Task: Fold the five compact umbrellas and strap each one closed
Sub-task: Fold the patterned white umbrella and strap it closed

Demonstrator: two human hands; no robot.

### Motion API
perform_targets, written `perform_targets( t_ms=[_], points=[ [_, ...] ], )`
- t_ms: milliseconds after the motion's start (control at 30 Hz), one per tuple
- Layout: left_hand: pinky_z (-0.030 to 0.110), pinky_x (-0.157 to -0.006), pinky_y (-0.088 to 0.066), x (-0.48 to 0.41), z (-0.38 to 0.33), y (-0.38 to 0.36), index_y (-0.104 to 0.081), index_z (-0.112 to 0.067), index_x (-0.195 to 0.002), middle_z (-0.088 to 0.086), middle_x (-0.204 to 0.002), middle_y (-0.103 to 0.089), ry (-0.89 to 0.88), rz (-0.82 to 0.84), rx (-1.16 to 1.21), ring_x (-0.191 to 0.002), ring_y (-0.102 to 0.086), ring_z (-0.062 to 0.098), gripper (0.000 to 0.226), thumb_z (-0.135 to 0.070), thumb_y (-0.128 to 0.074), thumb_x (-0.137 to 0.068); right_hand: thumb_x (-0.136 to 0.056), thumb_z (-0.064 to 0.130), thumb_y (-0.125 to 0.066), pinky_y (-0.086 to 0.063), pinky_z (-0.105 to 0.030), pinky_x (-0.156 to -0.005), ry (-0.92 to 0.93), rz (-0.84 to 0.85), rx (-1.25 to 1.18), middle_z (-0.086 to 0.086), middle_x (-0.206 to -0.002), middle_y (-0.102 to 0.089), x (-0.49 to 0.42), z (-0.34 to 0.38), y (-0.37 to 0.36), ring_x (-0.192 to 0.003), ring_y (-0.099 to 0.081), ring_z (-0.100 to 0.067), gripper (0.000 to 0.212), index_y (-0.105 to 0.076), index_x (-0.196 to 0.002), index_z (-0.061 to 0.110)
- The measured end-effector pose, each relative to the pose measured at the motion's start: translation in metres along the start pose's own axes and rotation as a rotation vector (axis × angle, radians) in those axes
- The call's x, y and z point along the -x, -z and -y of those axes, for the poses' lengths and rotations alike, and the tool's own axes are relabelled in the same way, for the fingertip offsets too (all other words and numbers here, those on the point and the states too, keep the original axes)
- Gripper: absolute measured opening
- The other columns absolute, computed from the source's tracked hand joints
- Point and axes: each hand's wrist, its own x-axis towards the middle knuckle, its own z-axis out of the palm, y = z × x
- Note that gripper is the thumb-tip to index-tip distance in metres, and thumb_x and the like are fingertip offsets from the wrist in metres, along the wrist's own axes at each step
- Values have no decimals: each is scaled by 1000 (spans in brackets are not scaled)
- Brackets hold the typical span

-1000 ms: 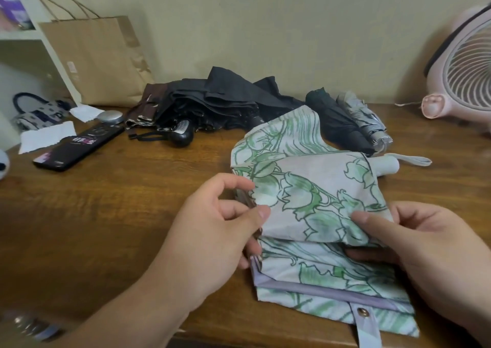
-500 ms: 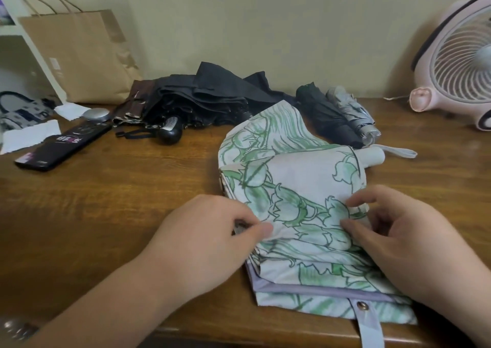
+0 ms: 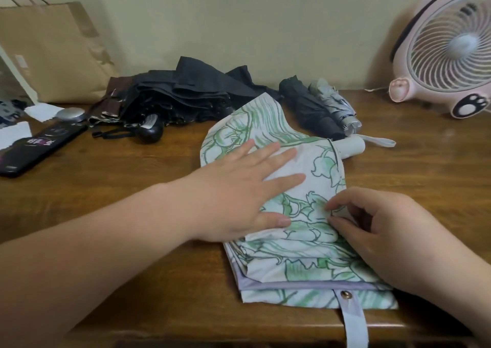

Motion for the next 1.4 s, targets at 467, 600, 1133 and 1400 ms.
perform_targets(
  t_ms=[467,600,1133,1400],
  points=[
    [28,-122,20,8,-8,-16,-25,-43,-159,-19,-169,-8,-284,-84,357,-152,19,-2,49,-45,-28,-110,-99,55,-36,-44,-47,-98,352,29,358,-1,-127,-57,-95,26,-9,-118,-53,-26,54,-52,-140,24],
    [23,-123,15,7,8,-18,-44,-43,-151,-26,-164,-22,-230,-142,449,-150,7,-13,42,-41,-41,-109,-101,62,-22,-41,-43,-94,338,25,448,5,-123,-62,-118,11,-29,-116,-57,-26,59,-53,-140,29],
    [38,-127,-18,13,3,-2,-20,-30,-161,-7,-169,-16,298,-283,221,-156,-11,9,79,-75,-24,-95,-65,103,-4,-1,-58,-125,305,9,472,-11,-170,-13,-108,13,-32,-158,-2,-26,130,-14,-163,18],
    [47,-125,14,15,13,-23,38,-47,-147,-12,-153,51,204,-27,193,-140,48,10,117,-109,-16,-62,-58,106,-30,10,-47,-126,473,274,502,-3,-168,24,-77,5,-11,-151,30,-13,146,21,-159,14]
  ],
)
